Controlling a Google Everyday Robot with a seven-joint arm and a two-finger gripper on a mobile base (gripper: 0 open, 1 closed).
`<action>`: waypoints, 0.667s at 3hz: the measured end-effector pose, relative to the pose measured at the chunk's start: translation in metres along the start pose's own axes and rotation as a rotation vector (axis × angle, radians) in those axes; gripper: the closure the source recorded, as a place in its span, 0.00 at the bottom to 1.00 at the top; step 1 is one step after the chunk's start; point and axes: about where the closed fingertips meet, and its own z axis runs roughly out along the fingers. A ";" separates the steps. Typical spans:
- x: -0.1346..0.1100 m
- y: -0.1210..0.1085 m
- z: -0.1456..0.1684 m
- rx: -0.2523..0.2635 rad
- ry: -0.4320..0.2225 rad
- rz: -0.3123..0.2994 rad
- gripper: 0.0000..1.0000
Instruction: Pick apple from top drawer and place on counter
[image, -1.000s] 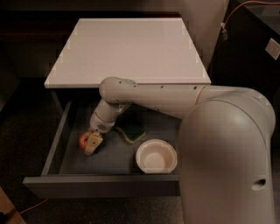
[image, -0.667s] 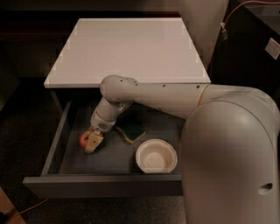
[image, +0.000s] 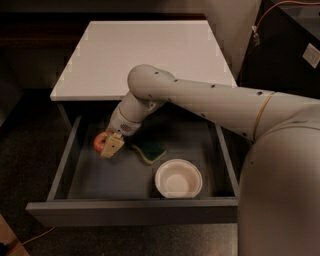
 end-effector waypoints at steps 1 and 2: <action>-0.009 -0.003 -0.039 -0.019 -0.089 0.011 1.00; -0.023 -0.003 -0.074 -0.075 -0.176 0.027 1.00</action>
Offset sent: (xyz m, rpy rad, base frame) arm 0.0068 -0.0439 0.1213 0.2783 0.1496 0.0373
